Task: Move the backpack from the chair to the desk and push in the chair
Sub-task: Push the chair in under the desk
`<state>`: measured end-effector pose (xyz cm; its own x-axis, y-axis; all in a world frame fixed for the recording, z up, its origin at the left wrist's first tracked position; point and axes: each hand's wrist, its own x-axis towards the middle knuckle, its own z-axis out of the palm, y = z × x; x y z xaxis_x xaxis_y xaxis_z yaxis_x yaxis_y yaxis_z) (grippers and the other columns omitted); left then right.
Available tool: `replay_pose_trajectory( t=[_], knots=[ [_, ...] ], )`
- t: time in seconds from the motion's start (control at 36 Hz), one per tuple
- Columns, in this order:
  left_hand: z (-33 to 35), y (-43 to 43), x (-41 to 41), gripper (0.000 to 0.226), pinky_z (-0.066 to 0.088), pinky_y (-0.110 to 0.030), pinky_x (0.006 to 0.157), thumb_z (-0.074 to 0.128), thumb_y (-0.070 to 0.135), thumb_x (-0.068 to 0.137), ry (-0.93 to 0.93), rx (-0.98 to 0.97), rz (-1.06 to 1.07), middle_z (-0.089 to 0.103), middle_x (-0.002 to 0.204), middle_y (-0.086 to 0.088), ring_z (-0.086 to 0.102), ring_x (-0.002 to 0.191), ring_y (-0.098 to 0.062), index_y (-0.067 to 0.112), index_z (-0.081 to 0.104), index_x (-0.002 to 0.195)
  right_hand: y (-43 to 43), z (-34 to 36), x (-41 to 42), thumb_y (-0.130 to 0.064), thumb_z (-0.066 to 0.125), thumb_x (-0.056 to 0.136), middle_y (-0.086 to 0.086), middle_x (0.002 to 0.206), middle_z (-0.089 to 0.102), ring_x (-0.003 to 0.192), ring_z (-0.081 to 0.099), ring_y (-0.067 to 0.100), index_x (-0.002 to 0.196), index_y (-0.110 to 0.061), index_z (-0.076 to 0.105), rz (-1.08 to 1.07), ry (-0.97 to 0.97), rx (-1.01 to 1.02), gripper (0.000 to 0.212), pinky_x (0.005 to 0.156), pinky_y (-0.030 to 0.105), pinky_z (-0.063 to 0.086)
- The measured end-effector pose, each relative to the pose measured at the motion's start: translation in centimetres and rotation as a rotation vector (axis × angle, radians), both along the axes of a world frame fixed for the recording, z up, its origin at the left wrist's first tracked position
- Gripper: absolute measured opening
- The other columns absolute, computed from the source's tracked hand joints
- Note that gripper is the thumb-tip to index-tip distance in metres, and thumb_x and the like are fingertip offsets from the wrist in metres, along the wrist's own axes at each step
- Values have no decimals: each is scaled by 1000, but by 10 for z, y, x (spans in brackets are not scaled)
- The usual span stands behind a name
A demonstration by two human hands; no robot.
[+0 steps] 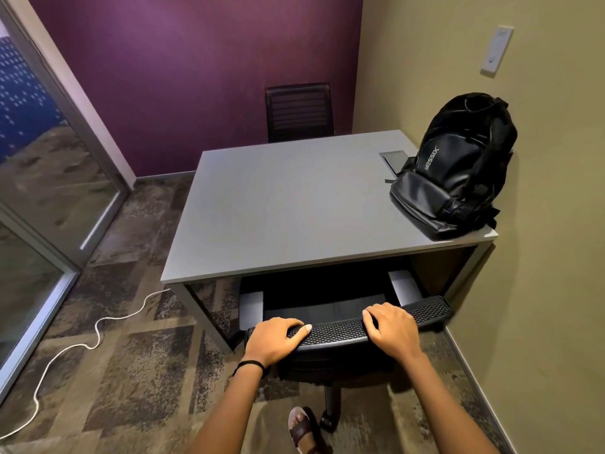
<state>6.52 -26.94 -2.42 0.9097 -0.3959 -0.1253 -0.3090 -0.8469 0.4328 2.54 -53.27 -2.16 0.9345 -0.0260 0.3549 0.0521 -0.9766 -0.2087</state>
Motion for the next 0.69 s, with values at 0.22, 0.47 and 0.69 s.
replay_pose_trajectory(
  t=[0.22, 0.47, 0.69],
  knots=[
    [-5, -10, 22, 52, 51, -27, 90, 34, 68, 88, 2, 3, 11, 71, 114, 13, 64, 103, -8, 35, 64, 116, -14, -1, 26, -35, 47, 84, -7, 57, 63, 56, 58, 9, 65, -24, 65, 21, 35, 11, 28, 51, 19, 31],
    [-4, -20, 57, 49, 50, -25, 89, 36, 65, 90, 14, -6, 22, 70, 114, 14, 63, 104, -7, 35, 65, 114, -24, 2, 57, -36, 46, 86, -6, 62, 65, 60, 60, 9, 71, -23, 67, 41, 59, 51, 29, 54, 18, 32],
    [-1, -32, 93, 48, 49, -29, 92, 36, 65, 90, 25, 16, 26, 69, 116, 15, 62, 107, -7, 36, 65, 115, -35, 3, 93, -38, 44, 91, -6, 79, 71, 77, 63, 11, 85, -23, 70, 65, 138, 72, 30, 63, 21, 42]
  ],
)
